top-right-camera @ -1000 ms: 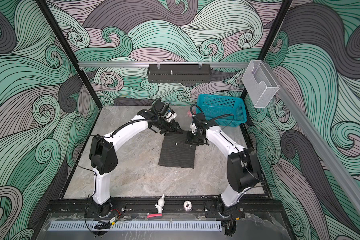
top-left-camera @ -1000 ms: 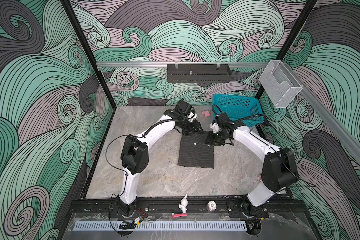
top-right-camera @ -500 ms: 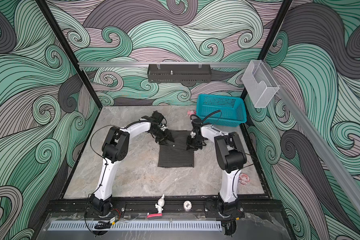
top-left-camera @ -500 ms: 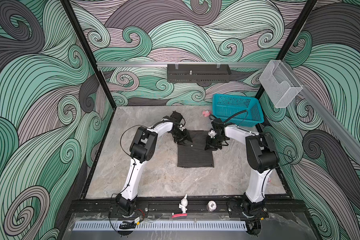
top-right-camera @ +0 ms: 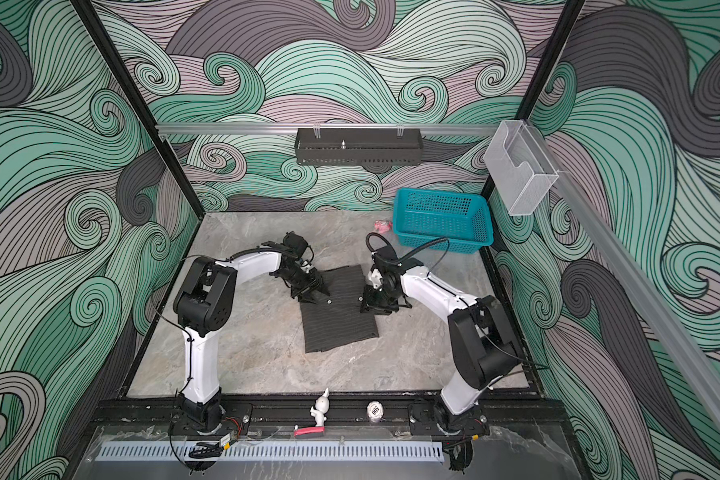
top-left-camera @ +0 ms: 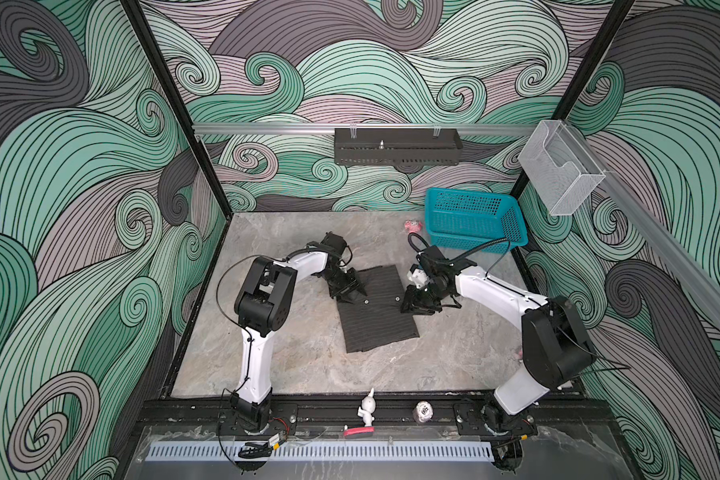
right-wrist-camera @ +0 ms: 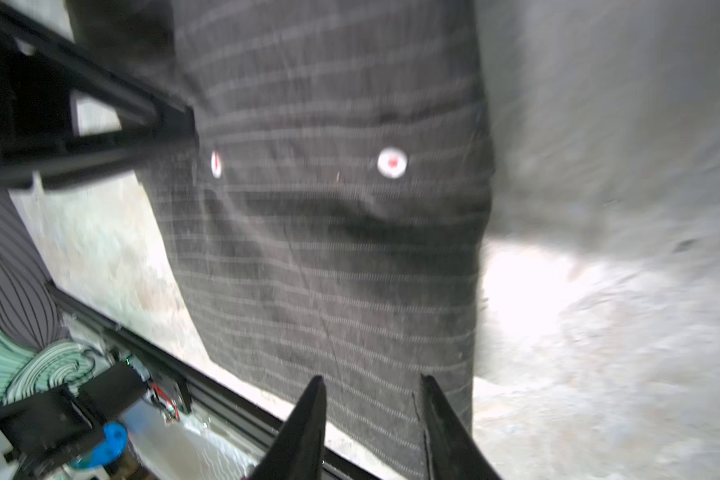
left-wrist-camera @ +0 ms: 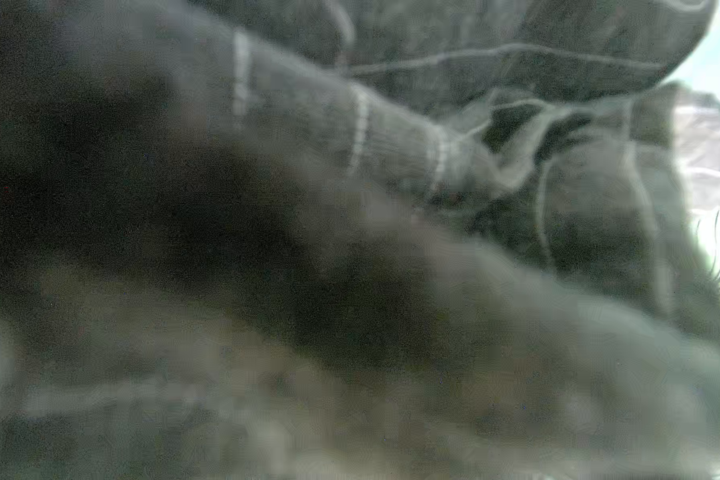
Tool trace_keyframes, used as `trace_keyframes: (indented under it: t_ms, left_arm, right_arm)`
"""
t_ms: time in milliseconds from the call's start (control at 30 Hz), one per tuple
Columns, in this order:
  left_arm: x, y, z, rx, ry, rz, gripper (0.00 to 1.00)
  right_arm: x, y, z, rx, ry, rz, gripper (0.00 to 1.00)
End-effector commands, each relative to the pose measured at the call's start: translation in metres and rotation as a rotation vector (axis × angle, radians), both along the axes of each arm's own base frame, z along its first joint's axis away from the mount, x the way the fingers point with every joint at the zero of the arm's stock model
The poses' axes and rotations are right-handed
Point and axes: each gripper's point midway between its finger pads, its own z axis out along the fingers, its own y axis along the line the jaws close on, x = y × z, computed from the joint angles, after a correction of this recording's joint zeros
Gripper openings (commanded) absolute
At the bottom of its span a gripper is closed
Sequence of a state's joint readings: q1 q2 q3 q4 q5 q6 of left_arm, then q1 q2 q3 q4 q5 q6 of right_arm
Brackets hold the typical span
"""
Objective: Fold and stack the long sleeve shirts
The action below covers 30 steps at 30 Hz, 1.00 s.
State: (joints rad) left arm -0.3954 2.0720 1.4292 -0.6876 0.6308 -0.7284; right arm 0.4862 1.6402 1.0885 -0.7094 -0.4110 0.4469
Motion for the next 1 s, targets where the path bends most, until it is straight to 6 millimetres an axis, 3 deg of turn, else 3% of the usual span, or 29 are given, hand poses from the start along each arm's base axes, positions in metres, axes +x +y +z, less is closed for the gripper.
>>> trace_keyframes:
  t_ms: [0, 167, 433, 633, 733, 833, 967]
  left_arm:
    - [0.007, 0.015, 0.006, 0.021, -0.023, 0.092, 0.53]
    - [0.008, 0.035, 0.009, 0.032, -0.028, 0.153, 0.54]
    - [0.045, 0.078, 0.0, 0.068, -0.04, 0.224, 0.55]
    - [0.071, 0.104, 0.003, 0.086, -0.06, 0.243, 0.56]
    - [0.078, 0.106, 0.035, 0.09, -0.159, 0.203, 0.58]
    - [0.076, 0.1, 0.093, 0.091, -0.347, 0.123, 0.61]
    - [0.046, 0.082, 0.163, 0.241, -0.649, -0.102, 0.67]
  right_arm:
    - [-0.024, 0.012, -0.023, -0.004, 0.105, 0.0, 0.31]
    - [-0.023, 0.027, -0.049, -0.013, 0.157, 0.001, 0.21]
    - [0.044, 0.061, -0.062, -0.034, 0.097, 0.003, 0.2]
    - [0.074, 0.085, -0.055, 0.009, 0.068, 0.012, 0.21]
    - [0.083, 0.09, -0.03, 0.034, -0.003, 0.02, 0.26]
    - [0.091, 0.087, 0.011, 0.062, -0.12, 0.015, 0.34]
    - [0.09, 0.071, 0.07, 0.09, -0.314, -0.001, 0.41]
